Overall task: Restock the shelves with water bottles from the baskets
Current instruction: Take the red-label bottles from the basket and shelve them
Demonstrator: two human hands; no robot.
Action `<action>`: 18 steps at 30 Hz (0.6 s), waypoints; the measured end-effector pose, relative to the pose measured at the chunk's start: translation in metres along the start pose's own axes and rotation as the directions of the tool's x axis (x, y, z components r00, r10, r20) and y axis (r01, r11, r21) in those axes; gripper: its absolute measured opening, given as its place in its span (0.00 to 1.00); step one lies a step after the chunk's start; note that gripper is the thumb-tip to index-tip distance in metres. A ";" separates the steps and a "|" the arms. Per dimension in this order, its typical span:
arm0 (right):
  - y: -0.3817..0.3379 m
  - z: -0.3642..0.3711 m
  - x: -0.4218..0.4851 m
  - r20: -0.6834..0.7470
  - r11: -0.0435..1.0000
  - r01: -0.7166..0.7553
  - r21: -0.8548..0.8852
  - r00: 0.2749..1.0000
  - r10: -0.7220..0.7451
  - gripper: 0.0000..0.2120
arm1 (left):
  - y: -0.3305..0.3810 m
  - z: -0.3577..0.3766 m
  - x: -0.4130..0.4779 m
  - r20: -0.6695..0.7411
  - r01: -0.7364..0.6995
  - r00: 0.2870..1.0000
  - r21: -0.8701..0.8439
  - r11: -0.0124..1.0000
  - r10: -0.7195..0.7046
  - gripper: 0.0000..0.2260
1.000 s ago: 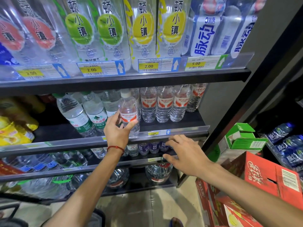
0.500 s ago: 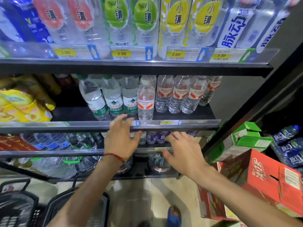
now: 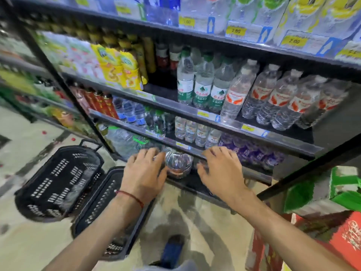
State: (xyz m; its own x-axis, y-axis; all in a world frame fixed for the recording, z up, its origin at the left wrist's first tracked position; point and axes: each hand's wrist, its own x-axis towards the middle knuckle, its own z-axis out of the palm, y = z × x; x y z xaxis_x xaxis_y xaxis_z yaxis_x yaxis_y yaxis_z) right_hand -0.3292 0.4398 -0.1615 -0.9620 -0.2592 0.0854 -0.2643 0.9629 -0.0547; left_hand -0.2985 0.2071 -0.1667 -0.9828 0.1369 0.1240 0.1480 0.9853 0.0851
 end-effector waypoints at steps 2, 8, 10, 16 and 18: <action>-0.015 0.007 -0.012 -0.005 0.997 0.069 0.022 0.998 -0.069 0.15 | 0.001 0.000 -0.035 -0.004 0.090 0.996 0.033 0.995 -0.090 0.21; -0.079 0.028 -0.061 0.049 0.955 0.275 0.110 0.958 -0.282 0.15 | 0.001 0.002 -0.169 0.039 0.332 0.941 0.075 0.940 -0.335 0.18; -0.109 0.031 -0.083 0.080 0.931 0.328 0.160 0.936 -0.343 0.21 | -0.007 -0.001 -0.212 0.056 0.375 0.923 0.087 0.923 -0.380 0.18; -0.197 0.044 -0.129 0.116 0.832 0.535 0.148 0.826 -0.552 0.17 | -0.056 0.000 -0.305 0.088 0.544 0.832 0.066 0.836 -0.548 0.16; -0.230 0.049 -0.140 0.103 0.813 0.563 0.147 0.809 -0.579 0.15 | -0.082 -0.002 -0.328 0.068 0.559 0.825 0.054 0.828 -0.561 0.18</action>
State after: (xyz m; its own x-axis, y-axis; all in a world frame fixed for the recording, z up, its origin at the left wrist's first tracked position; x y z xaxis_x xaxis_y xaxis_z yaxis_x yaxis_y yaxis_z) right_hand -0.1376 0.2510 -0.2099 -0.6321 -0.7749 -0.0016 -0.7668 0.6257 -0.1430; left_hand 0.0125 0.0815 -0.2123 -0.9012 -0.4333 -0.0132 -0.4327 0.8974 0.0865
